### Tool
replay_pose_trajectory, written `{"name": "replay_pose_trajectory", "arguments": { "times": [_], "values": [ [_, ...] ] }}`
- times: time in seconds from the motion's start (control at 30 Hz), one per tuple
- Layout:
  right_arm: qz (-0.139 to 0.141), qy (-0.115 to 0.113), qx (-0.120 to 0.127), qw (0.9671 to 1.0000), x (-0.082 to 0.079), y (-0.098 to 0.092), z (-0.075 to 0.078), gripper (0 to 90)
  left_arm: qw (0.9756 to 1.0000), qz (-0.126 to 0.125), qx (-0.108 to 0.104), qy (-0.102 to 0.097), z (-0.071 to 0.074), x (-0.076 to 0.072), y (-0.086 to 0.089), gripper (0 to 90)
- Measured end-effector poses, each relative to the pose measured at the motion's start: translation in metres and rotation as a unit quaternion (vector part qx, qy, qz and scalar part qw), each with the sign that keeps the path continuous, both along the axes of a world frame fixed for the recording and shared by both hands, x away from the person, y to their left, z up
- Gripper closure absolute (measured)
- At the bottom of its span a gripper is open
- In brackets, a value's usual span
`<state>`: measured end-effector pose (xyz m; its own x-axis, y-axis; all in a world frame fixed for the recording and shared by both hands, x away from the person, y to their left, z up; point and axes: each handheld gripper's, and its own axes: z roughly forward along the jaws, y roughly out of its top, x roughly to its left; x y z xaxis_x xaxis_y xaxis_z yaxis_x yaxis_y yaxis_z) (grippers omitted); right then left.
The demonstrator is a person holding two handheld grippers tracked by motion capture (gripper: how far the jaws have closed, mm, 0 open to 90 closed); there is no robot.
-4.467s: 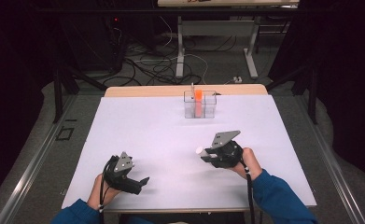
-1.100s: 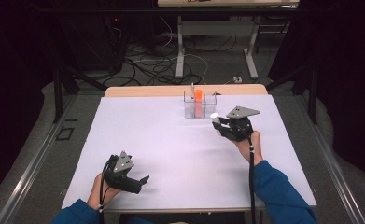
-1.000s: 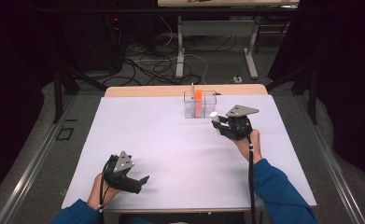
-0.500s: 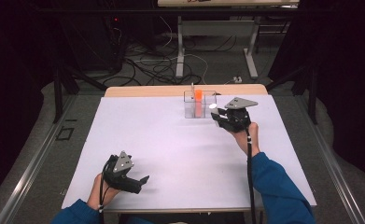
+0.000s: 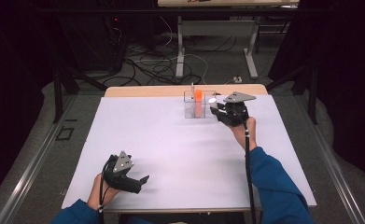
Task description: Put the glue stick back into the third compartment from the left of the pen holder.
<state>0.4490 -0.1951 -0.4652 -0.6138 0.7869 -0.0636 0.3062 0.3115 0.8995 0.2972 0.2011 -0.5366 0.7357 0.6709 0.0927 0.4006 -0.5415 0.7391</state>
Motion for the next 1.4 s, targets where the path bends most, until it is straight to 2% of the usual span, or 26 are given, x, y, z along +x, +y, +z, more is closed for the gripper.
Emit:
{"name": "replay_pose_trajectory", "arguments": {
  "times": [0.47, 0.73, 0.8, 0.9, 1.17, 1.2, 1.4],
  "values": [
    [-0.015, -0.004, 0.011, 0.9998, 0.013, 0.001, 0.001, 67.9, 1.0, 0.006, -0.002, 0.001, 0.0, -0.001, -0.001, 0.0],
    [-0.031, -0.017, 0.017, 0.9992, 0.022, -0.003, -0.002, 67.9, 1.0, 0.007, -0.003, 0.001, 0.0, 0.0, -0.001, 0.0],
    [-0.034, -0.017, 0.022, 0.999, 0.024, -0.004, -0.004, 67.9, 0.9999, 0.002, 0.003, 0.01, 0.001, 0.0, 0.0, 0.0],
    [-0.038, -0.014, 0.027, 0.9988, 0.028, -0.006, -0.004, 67.8, 1.0, 0.0, 0.002, 0.007, 0.001, 0.0, -0.001, 0.0],
    [-0.05, -0.027, 0.032, 0.9979, 0.039, -0.002, -0.003, 67.8, 0.9999, 0.001, 0.003, 0.01, 0.001, 0.0, 0.0, 0.0],
    [-0.051, -0.027, 0.033, 0.9978, 0.04, -0.001, -0.003, 67.8, 1.0, 0.004, -0.002, 0.001, 0.0, 0.0, 0.0, 0.1],
    [-0.06, -0.028, 0.037, 0.9972, 0.047, 0.001, -0.005, 67.8, 1.0, 0.005, -0.004, 0.0, 0.0, 0.0, -0.001, 0.1]
  ]
}}
